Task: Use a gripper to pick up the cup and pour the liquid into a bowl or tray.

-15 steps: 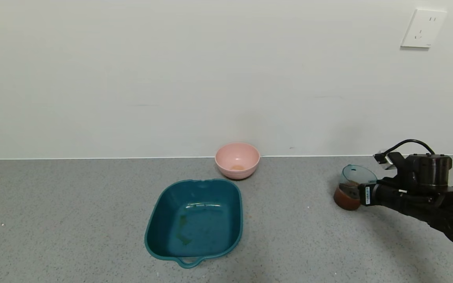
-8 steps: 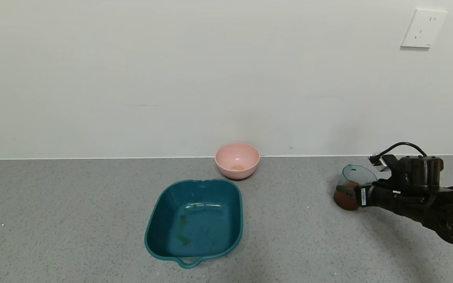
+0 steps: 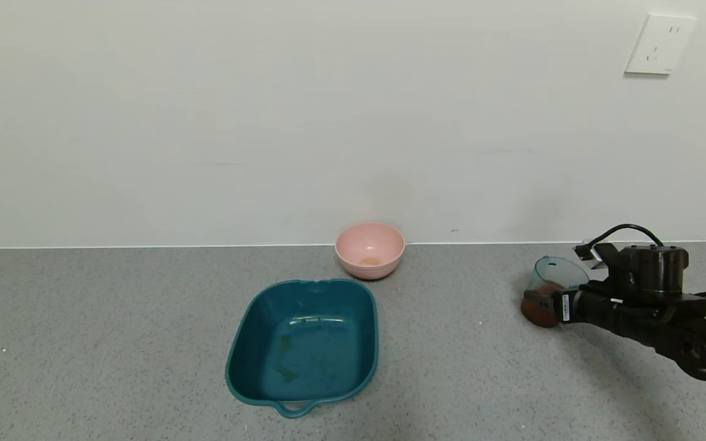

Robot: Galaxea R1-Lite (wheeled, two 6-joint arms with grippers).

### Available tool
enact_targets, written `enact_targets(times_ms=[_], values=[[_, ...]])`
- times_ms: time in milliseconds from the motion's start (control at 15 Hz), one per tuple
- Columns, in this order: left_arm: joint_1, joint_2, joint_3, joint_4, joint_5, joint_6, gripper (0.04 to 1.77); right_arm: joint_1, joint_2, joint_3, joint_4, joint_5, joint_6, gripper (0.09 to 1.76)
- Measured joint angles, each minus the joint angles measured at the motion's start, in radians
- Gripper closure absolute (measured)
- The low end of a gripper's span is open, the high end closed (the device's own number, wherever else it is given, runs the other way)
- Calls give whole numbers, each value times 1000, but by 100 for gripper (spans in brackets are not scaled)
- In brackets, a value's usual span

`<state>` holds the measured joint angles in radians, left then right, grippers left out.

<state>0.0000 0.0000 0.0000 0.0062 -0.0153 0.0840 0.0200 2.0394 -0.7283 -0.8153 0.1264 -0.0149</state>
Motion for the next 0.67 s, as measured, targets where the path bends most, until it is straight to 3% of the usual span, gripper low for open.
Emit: enact_targets(times_ms=[400, 533, 667], values=[[0, 0, 0, 0, 0, 1, 9, 0, 3, 1, -1, 0, -1, 14], [0, 0, 0, 0, 0, 1, 9, 0, 3, 2, -1, -1, -2, 40], [0, 0, 0, 0, 0, 1, 9, 0, 3, 2, -2, -1, -3, 49]])
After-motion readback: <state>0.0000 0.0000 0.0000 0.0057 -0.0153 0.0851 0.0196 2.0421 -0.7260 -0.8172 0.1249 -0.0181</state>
